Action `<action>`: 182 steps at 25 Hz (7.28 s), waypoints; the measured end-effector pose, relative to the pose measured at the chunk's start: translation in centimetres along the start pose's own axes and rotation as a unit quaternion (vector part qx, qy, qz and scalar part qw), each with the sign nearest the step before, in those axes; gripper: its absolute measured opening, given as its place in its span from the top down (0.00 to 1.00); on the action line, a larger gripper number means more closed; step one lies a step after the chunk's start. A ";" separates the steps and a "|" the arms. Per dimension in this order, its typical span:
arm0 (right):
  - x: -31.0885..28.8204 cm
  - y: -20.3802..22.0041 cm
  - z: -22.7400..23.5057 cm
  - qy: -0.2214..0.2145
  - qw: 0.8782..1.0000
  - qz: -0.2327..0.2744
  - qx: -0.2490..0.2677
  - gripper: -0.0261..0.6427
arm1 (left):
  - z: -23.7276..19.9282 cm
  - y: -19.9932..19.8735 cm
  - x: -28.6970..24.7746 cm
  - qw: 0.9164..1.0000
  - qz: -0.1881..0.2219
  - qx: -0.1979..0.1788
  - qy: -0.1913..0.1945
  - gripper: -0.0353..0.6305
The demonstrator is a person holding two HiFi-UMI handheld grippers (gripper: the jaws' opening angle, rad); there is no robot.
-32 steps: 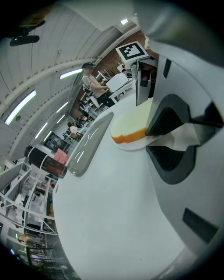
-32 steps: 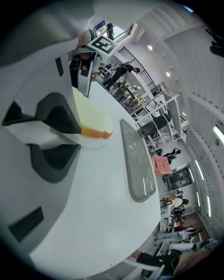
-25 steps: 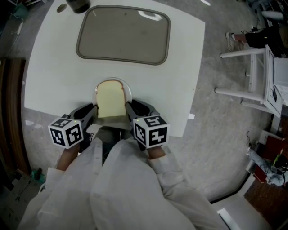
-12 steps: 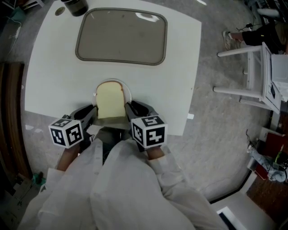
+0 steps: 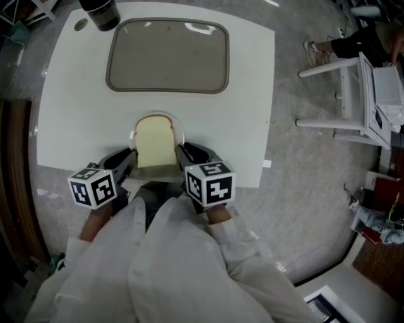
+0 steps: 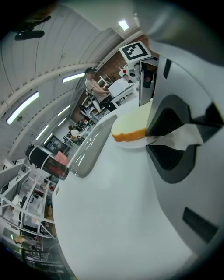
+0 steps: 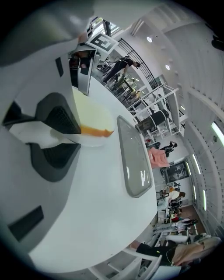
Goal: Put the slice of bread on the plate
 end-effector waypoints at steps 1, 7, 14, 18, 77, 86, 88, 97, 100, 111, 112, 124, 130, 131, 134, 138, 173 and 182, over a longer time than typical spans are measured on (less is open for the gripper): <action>0.0 -0.1 0.0 0.002 1.000 0.003 -0.002 0.85 | 0.0 -0.2 0.0 1.000 0.001 -0.001 0.003 0.84; 0.7 -0.9 0.3 0.015 1.000 0.015 -0.005 0.85 | 0.7 -1.3 -0.2 1.000 0.003 -0.010 0.012 0.84; 0.6 -1.8 1.5 0.017 1.000 0.020 -0.013 0.85 | 1.4 -2.4 -1.2 1.000 0.006 -0.011 0.012 0.85; 0.1 -3.1 2.2 0.012 1.000 0.023 -0.016 0.85 | 1.6 -4.0 -1.7 1.000 0.016 -0.012 0.009 0.85; -9.4 -20.3 13.0 0.033 0.996 0.083 0.026 0.86 | 0.1 -22.9 -13.4 0.986 0.018 -0.141 -0.081 0.85; -9.9 -20.7 12.9 0.058 0.992 0.079 0.080 0.86 | -0.2 -23.6 -13.9 0.977 -0.009 -0.187 -0.101 0.85; -9.9 -20.7 13.0 0.059 0.992 0.080 0.080 0.86 | -0.2 -23.6 -14.0 0.976 -0.011 -0.191 -0.101 0.85; -9.0 -21.3 12.9 0.064 0.990 0.096 0.083 0.86 | -0.2 -23.6 -13.4 0.980 0.005 -0.172 -0.098 0.85; -7.8 -21.7 12.6 0.066 0.988 0.104 0.088 0.86 | -0.1 -23.6 -12.3 0.981 0.018 -0.167 -0.097 0.85; -2.7 -21.0 8.2 0.043 0.983 0.152 0.095 0.86 | 4.2 -22.2 -6.2 0.976 0.095 -0.190 -0.047 0.86; -2.1 -20.9 7.7 0.040 0.982 0.161 0.095 0.86 | 4.7 -21.9 -5.6 0.975 0.102 -0.194 -0.039 0.87; 5.2 -17.7 0.4 -0.001 0.963 0.244 0.116 0.92 | 10.4 -15.7 0.7 0.960 0.146 -0.220 0.098 0.92; 7.8 -15.5 -1.9 0.004 0.961 0.249 0.122 0.93 | 11.5 -12.4 2.7 0.954 0.138 -0.230 0.130 0.92; 7.9 -15.1 -2.3 0.005 0.961 0.244 0.128 0.93 | 11.5 -11.9 2.8 0.955 0.134 -0.232 0.131 0.92; 8.0 -14.0 -3.3 0.001 0.962 0.233 0.141 0.93 | 11.6 -10.6 2.9 0.955 0.121 -0.242 0.124 0.93; 8.0 -13.2 -4.3 -0.010 0.962 0.225 0.153 0.93 | 12.2 -9.9 3.0 0.953 0.119 -0.250 0.125 0.93; 10.8 -11.7 -4.5 -0.042 0.957 0.210 0.193 0.94 | 16.8 -7.3 1.9 0.954 0.118 -0.239 0.136 0.93; 10.4 -11.3 -4.2 -0.039 0.959 0.201 0.198 0.94 | 16.7 -7.4 1.6 0.954 0.115 -0.239 0.136 0.93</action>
Point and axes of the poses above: the fingertips, and each gripper's own axes: x backward along the fingers, z to its right, y out of its underside, the point moved 1 cm from there along x, backward along the fingers, and after that the axes turned 7 degrees about x, right-handed, at the moved point
